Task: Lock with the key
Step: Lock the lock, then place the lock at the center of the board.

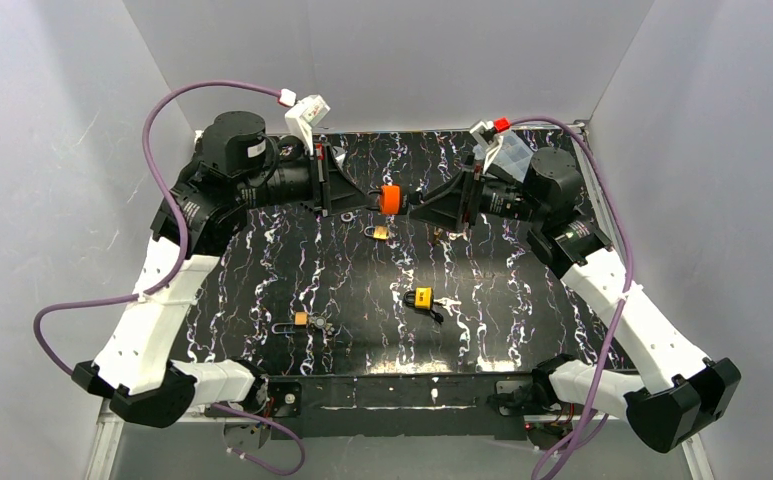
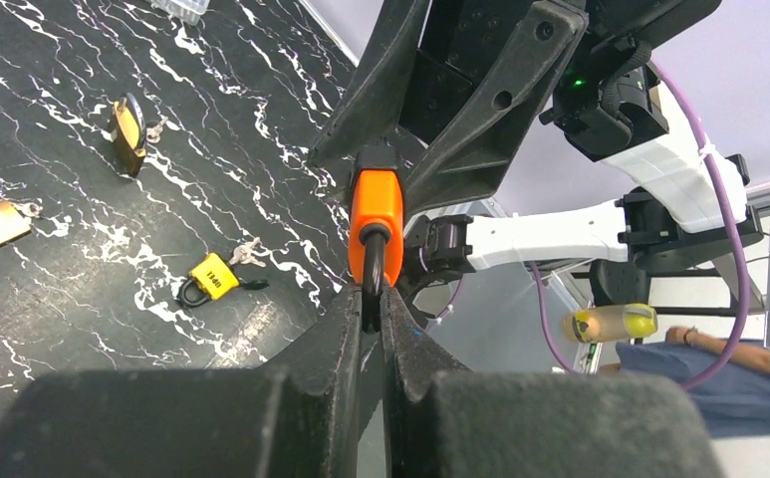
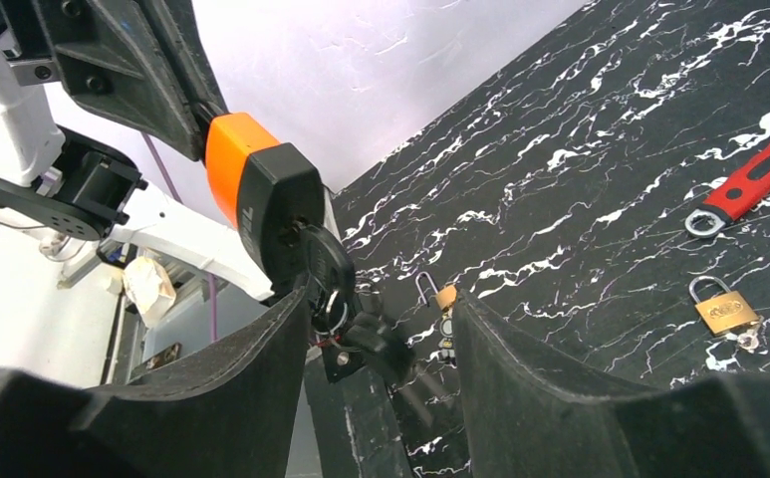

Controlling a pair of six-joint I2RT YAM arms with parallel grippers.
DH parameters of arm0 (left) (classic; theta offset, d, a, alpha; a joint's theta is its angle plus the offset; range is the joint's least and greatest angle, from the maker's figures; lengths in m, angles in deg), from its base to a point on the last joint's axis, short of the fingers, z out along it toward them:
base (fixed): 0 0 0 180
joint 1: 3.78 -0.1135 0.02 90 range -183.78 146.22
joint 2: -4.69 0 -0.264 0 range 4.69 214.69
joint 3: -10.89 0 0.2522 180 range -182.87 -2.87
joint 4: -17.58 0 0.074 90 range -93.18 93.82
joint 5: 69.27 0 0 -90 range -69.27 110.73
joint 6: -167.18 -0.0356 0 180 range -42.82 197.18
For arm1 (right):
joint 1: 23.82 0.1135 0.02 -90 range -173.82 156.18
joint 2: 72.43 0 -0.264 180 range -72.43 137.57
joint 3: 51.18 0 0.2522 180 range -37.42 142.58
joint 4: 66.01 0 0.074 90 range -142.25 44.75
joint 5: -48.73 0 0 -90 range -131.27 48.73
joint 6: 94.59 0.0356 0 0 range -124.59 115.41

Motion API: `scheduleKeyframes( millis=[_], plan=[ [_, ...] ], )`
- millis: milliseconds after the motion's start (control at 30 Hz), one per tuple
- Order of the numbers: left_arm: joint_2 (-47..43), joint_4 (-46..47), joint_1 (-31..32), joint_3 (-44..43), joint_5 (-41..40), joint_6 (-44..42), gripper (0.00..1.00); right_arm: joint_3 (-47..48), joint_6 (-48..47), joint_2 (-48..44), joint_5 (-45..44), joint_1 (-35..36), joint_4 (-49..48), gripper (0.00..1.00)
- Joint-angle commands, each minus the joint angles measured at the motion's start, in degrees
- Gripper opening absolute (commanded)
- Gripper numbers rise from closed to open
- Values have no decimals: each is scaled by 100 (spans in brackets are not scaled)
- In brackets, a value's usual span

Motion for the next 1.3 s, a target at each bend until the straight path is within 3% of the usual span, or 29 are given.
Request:
scheduleKeyframes(
  millis=[0,67,200,233,633,867,933,1100,1167,1267],
  plan=[
    [-77,252,4,-210,188,48,0,310,-88,9,-42,53,-204,58],
    [-73,252,4,-213,186,48,0,311,-89,27,-54,50,-197,45],
    [-99,247,4,-192,162,38,0,297,-96,34,-100,52,-172,4],
    [-105,228,4,-190,131,8,0,294,-100,32,-137,58,-140,1],
    [-168,-705,-4,-524,-982,-962,0,-53,-404,-447,-1318,-238,671,1],
    [-180,-844,-4,-518,-1306,-1084,0,-134,-561,-500,-1598,-335,920,1],
    [-90,-1004,-4,-508,-1784,-1005,0,-33,-580,-353,-1483,-325,1002,1],
    [451,-1784,-67,-147,-4194,-422,0,325,-604,273,-1820,186,1138,1],
    [573,-1729,-329,263,-4375,-140,0,611,-639,671,-2147,498,1285,1],
    [718,-1359,-1116,1018,-3735,265,0,1093,-616,1418,-2426,825,1539,1]
  ],
)
